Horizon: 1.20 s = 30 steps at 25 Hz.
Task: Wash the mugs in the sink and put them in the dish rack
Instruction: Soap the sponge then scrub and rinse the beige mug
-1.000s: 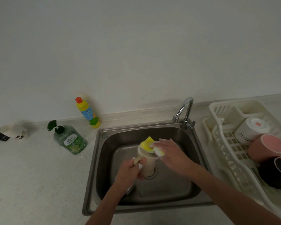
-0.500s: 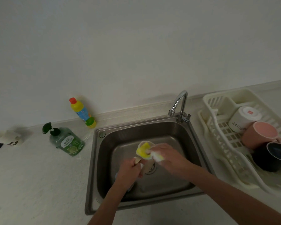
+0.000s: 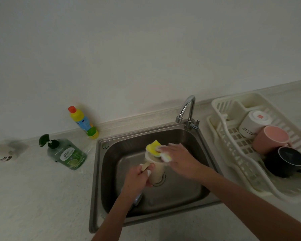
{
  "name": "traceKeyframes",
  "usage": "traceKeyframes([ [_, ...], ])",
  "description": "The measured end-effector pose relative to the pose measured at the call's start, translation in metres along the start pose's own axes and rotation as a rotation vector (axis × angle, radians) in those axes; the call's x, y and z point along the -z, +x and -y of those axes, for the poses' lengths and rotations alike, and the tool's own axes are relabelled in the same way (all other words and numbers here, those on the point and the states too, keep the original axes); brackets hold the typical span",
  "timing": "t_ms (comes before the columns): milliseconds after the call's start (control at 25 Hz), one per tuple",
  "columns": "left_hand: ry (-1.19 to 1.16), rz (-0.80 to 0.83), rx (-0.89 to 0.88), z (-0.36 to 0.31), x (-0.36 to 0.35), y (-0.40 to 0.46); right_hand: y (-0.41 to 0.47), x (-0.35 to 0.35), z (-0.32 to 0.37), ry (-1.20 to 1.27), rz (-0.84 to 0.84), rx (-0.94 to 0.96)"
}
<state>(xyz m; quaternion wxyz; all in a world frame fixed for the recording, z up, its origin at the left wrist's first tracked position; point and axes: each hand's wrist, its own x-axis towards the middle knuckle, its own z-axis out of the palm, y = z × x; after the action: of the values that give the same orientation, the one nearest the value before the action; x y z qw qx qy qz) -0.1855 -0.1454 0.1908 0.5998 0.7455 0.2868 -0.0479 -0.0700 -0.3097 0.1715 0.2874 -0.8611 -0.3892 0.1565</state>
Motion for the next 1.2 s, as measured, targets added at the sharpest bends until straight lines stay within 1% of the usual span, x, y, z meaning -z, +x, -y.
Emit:
traceKeyframes([
  [80, 0.011, 0.000, 0.020, 0.002, 0.004, 0.001, -0.011, -0.002, -0.007, 0.053, -0.125, 0.064],
  [120, 0.049, 0.004, 0.014, 0.003, 0.005, 0.000, -0.016, -0.005, -0.004, 0.104, -0.154, 0.119],
  [160, 0.084, 0.007, 0.007, 0.003, 0.003, -0.001, -0.016, -0.007, 0.003, 0.144, -0.145, 0.163],
  [200, 0.094, 0.004, 0.001, 0.004, 0.001, -0.001, -0.012, -0.008, 0.009, 0.162, -0.097, 0.171],
  [280, 0.050, -0.005, -0.011, 0.005, -0.002, 0.001, 0.001, -0.005, 0.014, 0.108, 0.025, 0.061],
  [320, 0.026, -0.008, -0.014, 0.004, -0.001, 0.001, 0.004, 0.002, 0.012, 0.049, 0.053, -0.009],
  [360, 0.013, -0.009, -0.017, 0.003, 0.001, 0.002, 0.004, 0.005, 0.006, 0.022, 0.021, -0.025],
  [400, 0.019, -0.008, -0.019, 0.003, 0.005, 0.003, 0.001, 0.007, 0.003, 0.030, -0.050, -0.002],
  [480, 0.063, 0.003, -0.029, 0.003, 0.007, 0.005, -0.008, 0.006, 0.005, 0.134, -0.150, 0.108],
  [560, 0.071, 0.005, -0.036, 0.003, 0.003, 0.004, -0.005, 0.004, 0.014, 0.206, -0.115, 0.147],
  [640, 0.018, 0.006, -0.031, 0.002, -0.002, 0.004, 0.008, 0.001, 0.013, 0.130, -0.040, 0.068],
  [720, -0.049, 0.006, -0.017, 0.000, 0.001, 0.007, 0.009, 0.004, 0.001, 0.043, -0.043, 0.017],
  [800, -0.025, 0.012, -0.008, 0.003, 0.005, 0.009, -0.001, 0.008, -0.010, 0.011, -0.110, 0.061],
  [840, 0.026, 0.014, -0.011, 0.006, 0.006, 0.009, -0.007, 0.006, -0.008, 0.064, -0.123, 0.100],
  [920, 0.107, 0.024, -0.024, 0.011, 0.003, 0.009, -0.011, 0.001, 0.009, 0.142, -0.084, 0.164],
  [960, 0.105, 0.033, -0.020, 0.012, 0.000, 0.009, -0.006, -0.001, 0.014, 0.110, -0.049, 0.159],
  [1000, 0.072, 0.042, -0.011, 0.011, -0.002, 0.010, 0.001, -0.005, 0.014, 0.074, -0.020, 0.114],
  [1080, -0.009, 0.042, 0.012, 0.005, -0.002, 0.011, 0.008, 0.001, 0.005, -0.005, 0.026, -0.023],
  [1120, -0.030, 0.041, 0.020, 0.004, 0.001, 0.011, 0.004, 0.004, -0.001, -0.009, 0.026, -0.069],
  [1200, 0.017, 0.047, 0.013, 0.006, 0.005, 0.013, -0.013, 0.005, -0.006, 0.106, 0.011, -0.099],
])
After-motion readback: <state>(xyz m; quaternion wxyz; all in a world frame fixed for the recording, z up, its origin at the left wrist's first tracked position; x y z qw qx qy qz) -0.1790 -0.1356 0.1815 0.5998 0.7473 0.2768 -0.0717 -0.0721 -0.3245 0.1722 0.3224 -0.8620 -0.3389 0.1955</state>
